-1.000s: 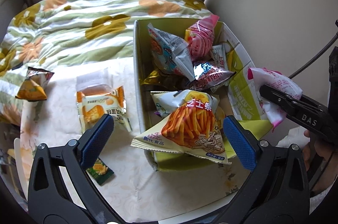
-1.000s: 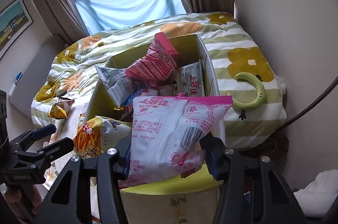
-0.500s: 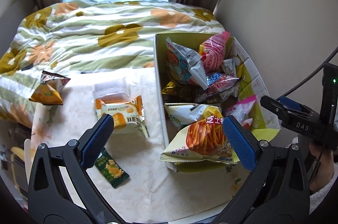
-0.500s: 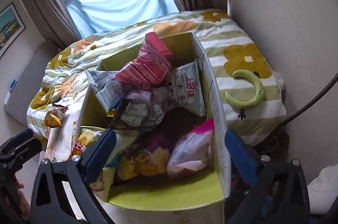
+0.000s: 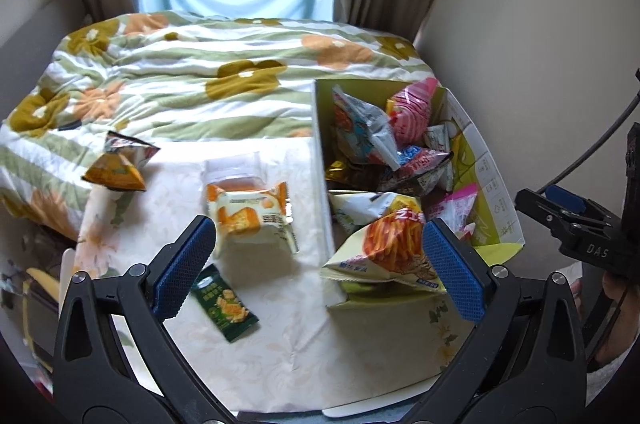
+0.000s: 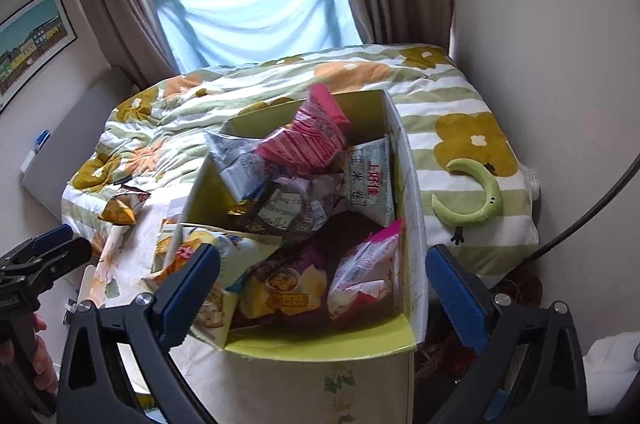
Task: Organize snacks
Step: 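Withdraw both grippers from the box toward the last bags on the table, then grasp the dark chip bag with the left gripper while the right gripper grasps the green cracker packet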
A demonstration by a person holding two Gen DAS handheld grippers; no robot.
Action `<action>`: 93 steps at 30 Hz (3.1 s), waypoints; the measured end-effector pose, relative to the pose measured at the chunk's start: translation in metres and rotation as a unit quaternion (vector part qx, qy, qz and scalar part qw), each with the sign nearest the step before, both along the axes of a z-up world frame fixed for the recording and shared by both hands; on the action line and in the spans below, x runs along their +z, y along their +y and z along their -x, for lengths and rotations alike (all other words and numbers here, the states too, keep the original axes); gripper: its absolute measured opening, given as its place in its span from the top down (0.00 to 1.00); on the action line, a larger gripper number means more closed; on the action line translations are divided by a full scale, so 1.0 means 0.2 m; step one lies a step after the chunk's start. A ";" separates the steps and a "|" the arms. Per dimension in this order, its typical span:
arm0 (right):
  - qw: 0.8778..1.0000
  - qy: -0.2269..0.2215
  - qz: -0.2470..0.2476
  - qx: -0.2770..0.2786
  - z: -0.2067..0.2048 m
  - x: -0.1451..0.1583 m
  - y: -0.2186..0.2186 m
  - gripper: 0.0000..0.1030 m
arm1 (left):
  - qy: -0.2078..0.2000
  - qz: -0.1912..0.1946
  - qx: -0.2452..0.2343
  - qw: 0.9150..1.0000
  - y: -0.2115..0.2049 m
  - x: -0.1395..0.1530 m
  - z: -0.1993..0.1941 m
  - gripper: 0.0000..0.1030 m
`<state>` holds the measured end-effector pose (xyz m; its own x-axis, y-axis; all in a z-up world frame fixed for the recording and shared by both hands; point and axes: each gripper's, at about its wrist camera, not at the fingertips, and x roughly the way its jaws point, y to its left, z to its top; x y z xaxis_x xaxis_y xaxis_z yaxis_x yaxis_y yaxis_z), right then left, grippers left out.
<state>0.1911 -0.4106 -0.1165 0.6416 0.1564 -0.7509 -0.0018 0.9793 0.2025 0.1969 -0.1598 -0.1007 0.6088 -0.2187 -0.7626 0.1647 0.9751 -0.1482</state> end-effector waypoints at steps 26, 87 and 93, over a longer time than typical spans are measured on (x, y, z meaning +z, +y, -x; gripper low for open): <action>0.983 -0.060 -0.023 0.175 -0.04 0.22 1.07 0.01 | -0.005 -0.019 0.139 0.990 1.06 0.04 0.11 0.01; 0.973 0.143 0.111 0.144 -0.20 -0.98 1.55 0.30 | 0.220 0.040 -0.050 0.973 1.40 -1.06 -1.13 0.33; 0.972 0.134 0.115 0.155 -0.17 -0.98 1.56 0.34 | 0.224 0.038 -0.066 0.972 1.35 -1.03 -0.99 0.33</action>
<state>0.2259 -0.0980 -0.3120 0.3671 0.1190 -0.9225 -0.2817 0.9594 0.0117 0.3943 0.1110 -0.3071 0.1829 -0.3378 -0.9233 0.1896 0.9336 -0.3040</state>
